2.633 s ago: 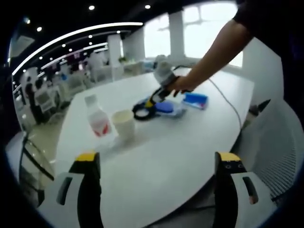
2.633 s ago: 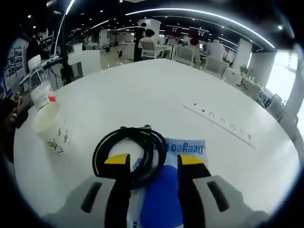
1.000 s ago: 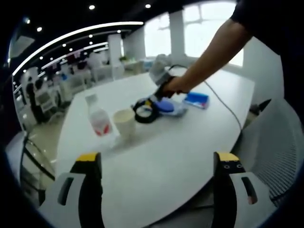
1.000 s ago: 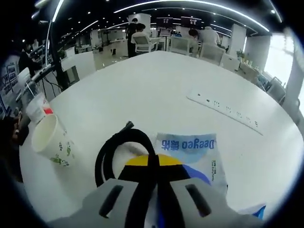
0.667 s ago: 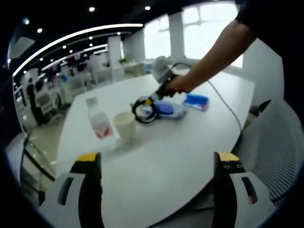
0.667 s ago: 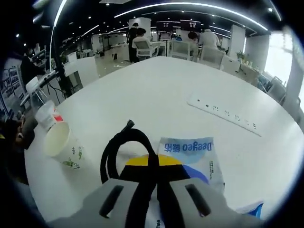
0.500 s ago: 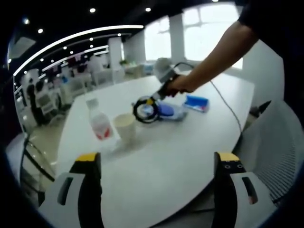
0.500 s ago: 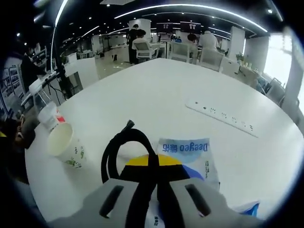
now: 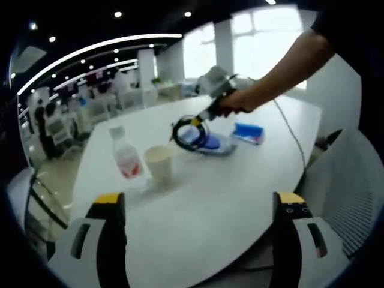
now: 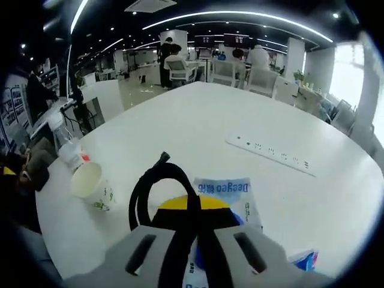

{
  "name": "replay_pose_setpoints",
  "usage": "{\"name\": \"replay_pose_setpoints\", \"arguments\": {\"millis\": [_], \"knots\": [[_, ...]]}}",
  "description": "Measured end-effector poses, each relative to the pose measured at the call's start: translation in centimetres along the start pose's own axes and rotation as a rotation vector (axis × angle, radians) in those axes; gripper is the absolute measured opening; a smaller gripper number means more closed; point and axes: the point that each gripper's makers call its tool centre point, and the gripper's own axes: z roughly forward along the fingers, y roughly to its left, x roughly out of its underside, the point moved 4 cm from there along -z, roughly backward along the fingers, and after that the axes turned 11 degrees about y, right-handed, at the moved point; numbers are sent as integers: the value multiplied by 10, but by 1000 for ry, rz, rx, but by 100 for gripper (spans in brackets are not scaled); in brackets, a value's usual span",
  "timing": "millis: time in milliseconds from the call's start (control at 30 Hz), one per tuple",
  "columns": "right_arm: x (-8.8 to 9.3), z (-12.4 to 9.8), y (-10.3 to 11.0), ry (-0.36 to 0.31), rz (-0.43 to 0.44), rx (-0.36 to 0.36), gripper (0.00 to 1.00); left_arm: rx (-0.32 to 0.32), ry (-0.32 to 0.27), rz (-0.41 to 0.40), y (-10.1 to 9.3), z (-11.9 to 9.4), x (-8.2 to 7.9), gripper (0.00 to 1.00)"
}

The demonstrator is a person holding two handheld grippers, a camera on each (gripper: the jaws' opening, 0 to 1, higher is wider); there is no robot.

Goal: Arrange the tabletop items into an orderly group along one side of the table until the central work area is clear of visible clutter.

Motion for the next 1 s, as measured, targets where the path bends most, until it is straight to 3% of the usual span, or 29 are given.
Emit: {"name": "replay_pose_setpoints", "arguments": {"millis": [267, 1000], "knots": [[1, -18, -3, -26, 29, -1, 1, 13, -13, 2, -4, 1, -3, 100], [26, -66, -8, -70, 126, -10, 1, 35, -26, 26, -10, -1, -6, 100]]}}
